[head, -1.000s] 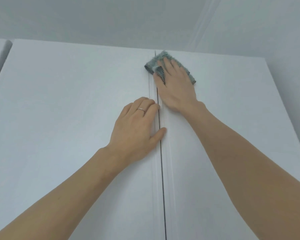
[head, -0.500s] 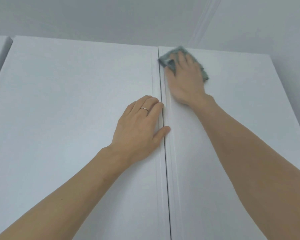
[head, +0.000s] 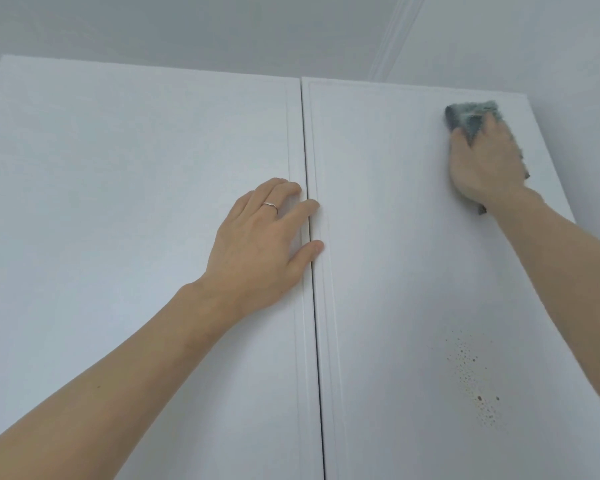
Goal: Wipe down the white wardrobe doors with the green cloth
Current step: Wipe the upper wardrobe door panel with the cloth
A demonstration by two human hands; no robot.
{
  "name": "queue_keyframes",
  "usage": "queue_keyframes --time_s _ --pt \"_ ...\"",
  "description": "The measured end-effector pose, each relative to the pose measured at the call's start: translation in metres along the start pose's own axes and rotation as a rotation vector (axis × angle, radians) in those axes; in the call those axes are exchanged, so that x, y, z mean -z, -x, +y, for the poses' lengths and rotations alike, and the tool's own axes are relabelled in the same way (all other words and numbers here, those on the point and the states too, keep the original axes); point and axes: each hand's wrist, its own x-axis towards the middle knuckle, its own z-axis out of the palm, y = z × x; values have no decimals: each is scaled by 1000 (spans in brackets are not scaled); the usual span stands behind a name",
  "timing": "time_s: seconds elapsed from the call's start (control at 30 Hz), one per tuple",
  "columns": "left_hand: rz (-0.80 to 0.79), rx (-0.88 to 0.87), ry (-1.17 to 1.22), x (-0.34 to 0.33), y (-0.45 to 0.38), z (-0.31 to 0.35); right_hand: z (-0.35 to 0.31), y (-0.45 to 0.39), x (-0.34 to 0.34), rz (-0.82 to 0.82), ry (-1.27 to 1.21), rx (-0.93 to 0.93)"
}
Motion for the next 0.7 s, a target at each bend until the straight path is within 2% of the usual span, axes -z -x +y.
queue_keyframes --time_s 0.1,0.2,0.4,0.53,0.6,0.7 --pt "-14 11 -3 0 1 1 6 -7 -3 -16 34 -57" --pt "-19 24 4 2 2 4 -17 -8 -16 -21 39 -49" --pt "-22 46 -7 3 4 8 -97 45 -53 -75 33 413" --pt "-27 45 -49 4 3 10 -91 60 -50 -147 -3 522" --pt "-20 64 -49 3 2 14 -68 50 -42 -144 2 496" --pt "-2 84 -40 1 0 20 -28 31 -22 -103 2 299"
